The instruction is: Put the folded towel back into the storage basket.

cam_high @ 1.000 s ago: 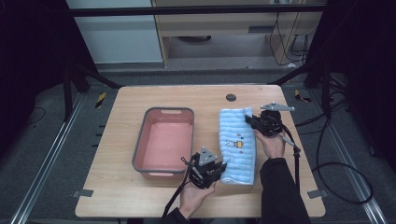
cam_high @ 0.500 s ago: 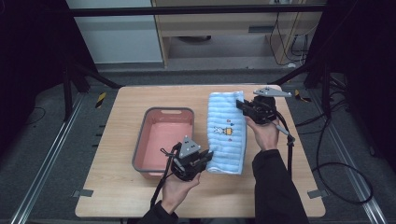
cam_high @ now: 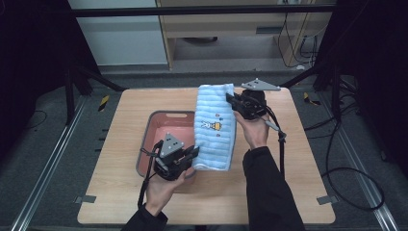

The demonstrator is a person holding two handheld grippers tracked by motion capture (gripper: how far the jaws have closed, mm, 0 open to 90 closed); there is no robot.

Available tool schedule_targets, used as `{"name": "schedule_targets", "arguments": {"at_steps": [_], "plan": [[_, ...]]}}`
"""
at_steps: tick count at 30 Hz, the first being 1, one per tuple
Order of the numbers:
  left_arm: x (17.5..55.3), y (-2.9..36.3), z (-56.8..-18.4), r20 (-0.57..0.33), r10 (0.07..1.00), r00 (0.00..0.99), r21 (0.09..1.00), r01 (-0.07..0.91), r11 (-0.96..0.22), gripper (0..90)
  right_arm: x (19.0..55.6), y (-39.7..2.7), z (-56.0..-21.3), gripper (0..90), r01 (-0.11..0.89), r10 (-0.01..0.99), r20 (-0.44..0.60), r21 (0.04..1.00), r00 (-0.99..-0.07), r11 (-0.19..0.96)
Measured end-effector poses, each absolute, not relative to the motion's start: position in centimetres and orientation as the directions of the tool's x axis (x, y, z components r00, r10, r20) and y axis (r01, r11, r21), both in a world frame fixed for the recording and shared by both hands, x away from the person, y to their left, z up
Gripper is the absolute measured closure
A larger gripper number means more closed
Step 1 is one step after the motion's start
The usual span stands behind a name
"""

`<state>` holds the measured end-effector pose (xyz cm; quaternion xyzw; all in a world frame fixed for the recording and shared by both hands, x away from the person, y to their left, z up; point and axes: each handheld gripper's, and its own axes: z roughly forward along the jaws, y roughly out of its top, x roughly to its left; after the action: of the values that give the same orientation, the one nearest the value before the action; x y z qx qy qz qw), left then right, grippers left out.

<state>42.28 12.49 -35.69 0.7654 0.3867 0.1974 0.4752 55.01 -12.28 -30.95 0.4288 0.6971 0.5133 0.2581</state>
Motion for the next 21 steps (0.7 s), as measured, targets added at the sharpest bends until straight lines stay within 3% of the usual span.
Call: {"name": "schedule_targets", "arguments": {"at_steps": [21], "plan": [[42.6, 19.1, -35.0, -0.078, 0.848, 0.524, 0.891, 0.418, -0.177, 83.7, 56.8, -5.0, -30.2, 81.8, 0.298, 0.823, 0.086, 0.949, -0.561, 0.104]]}}
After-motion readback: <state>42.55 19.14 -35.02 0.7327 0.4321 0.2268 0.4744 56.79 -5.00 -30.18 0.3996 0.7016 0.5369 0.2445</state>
